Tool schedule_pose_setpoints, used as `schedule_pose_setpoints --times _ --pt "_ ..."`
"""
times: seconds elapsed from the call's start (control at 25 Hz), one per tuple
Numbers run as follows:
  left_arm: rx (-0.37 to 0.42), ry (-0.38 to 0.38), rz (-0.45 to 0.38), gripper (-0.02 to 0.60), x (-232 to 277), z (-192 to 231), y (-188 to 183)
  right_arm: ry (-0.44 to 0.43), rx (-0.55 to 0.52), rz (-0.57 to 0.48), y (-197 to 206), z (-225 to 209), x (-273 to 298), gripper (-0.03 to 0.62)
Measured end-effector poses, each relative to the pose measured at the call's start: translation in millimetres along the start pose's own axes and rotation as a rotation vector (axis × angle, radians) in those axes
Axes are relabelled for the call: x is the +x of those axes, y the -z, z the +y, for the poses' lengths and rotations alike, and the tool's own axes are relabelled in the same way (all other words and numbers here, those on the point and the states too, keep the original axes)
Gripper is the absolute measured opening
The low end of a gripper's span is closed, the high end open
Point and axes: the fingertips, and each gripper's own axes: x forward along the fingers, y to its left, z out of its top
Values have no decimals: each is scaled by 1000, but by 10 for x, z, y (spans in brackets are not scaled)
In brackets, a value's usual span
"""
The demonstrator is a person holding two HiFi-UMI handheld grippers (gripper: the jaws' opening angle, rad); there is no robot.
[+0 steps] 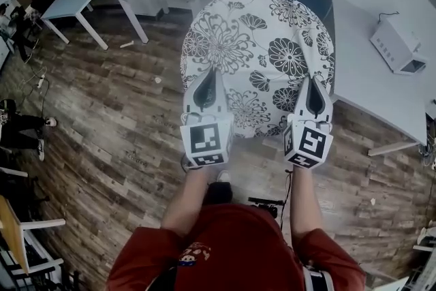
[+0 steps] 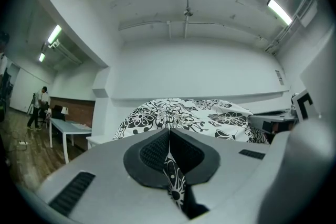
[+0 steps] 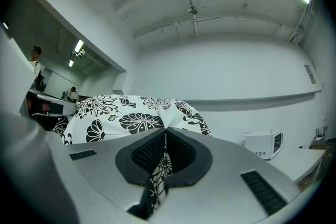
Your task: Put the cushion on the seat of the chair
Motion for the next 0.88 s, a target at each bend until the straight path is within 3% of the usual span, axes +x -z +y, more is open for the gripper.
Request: schedule_pose_setpoints --times 0.88 --pt "-27 69 -81 29 101 77 141 86 -35 -70 48 60 -13 29"
